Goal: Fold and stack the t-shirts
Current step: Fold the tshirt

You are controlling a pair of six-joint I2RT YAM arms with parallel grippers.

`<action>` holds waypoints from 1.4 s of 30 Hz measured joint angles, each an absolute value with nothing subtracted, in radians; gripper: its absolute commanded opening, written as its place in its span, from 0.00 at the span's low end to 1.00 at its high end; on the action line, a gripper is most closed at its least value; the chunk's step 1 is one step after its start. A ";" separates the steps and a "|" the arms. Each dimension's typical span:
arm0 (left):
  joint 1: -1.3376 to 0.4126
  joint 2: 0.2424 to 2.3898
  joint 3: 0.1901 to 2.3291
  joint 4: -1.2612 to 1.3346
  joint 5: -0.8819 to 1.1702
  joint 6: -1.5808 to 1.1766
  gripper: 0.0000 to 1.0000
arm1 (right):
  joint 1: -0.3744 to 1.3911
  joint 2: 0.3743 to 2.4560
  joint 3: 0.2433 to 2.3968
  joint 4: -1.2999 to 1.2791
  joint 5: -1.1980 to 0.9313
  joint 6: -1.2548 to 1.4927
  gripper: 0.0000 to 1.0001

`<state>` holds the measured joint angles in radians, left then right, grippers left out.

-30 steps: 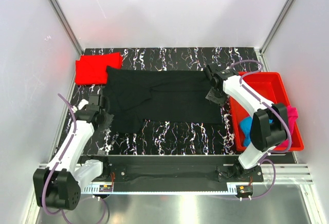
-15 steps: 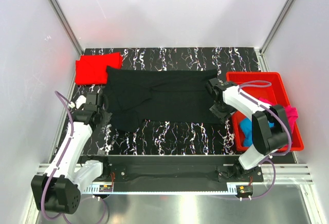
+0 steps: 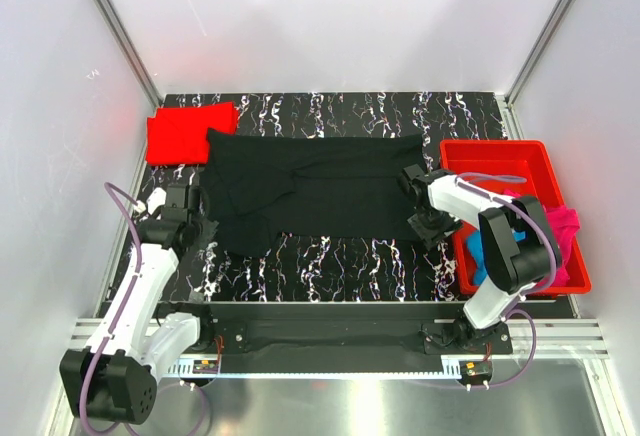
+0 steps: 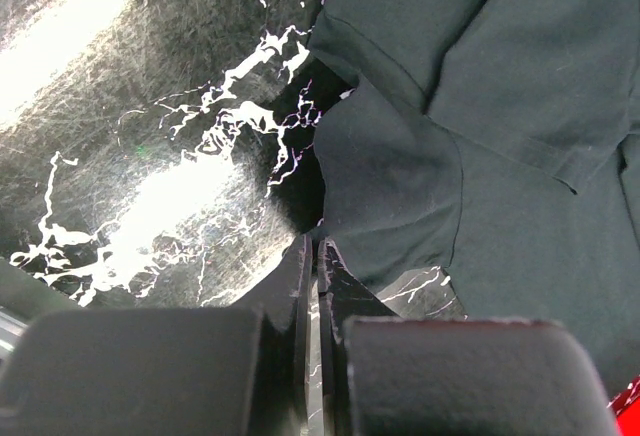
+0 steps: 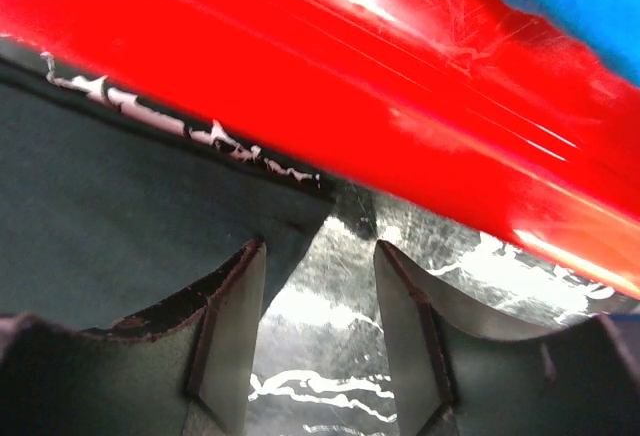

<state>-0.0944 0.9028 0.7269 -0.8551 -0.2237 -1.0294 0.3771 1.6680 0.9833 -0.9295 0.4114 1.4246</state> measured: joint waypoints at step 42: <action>-0.057 0.813 0.669 -0.846 -0.295 -0.912 0.00 | 0.265 1.683 1.394 -0.630 0.176 0.469 0.00</action>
